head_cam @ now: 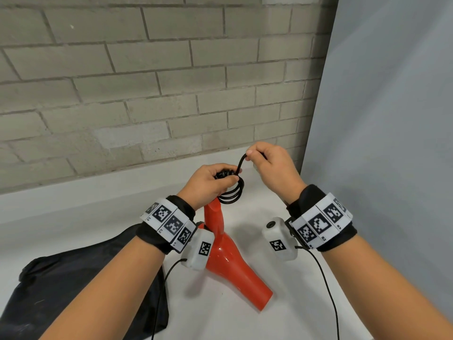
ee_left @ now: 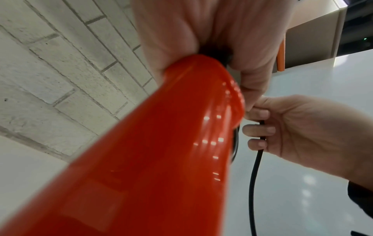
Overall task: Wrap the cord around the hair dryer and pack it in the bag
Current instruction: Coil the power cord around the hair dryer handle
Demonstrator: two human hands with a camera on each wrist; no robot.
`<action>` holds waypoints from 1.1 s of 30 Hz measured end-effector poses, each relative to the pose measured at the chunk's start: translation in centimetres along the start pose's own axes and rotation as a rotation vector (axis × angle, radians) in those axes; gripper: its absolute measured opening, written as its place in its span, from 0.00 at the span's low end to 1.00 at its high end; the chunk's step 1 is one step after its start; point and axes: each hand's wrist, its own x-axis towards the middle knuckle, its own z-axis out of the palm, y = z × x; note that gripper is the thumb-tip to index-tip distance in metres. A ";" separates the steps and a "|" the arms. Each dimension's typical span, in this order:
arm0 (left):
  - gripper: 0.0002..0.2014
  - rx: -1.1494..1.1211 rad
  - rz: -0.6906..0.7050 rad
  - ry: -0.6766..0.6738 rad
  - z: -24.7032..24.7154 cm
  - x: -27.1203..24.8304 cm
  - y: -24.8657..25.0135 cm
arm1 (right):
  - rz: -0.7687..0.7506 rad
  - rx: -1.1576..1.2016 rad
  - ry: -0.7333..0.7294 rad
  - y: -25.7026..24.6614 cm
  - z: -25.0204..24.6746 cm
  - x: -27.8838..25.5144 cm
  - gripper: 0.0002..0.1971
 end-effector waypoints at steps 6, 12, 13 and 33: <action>0.07 -0.081 0.005 0.017 -0.2 -0.2 -0.1 | 0.031 0.041 -0.059 1.2 -0.4 -0.6 0.10; 0.08 -0.174 -0.009 0.078 0.0 0.1 -0.3 | 0.243 -0.111 -0.349 6.4 0.2 -2.9 0.09; 0.07 -0.185 -0.012 0.095 0.0 0.2 -0.4 | 0.295 -0.155 -0.385 7.6 0.4 -3.3 0.09; 0.09 -0.054 0.039 0.137 -0.6 1.1 -1.5 | 0.048 0.597 0.293 3.3 1.5 -3.2 0.07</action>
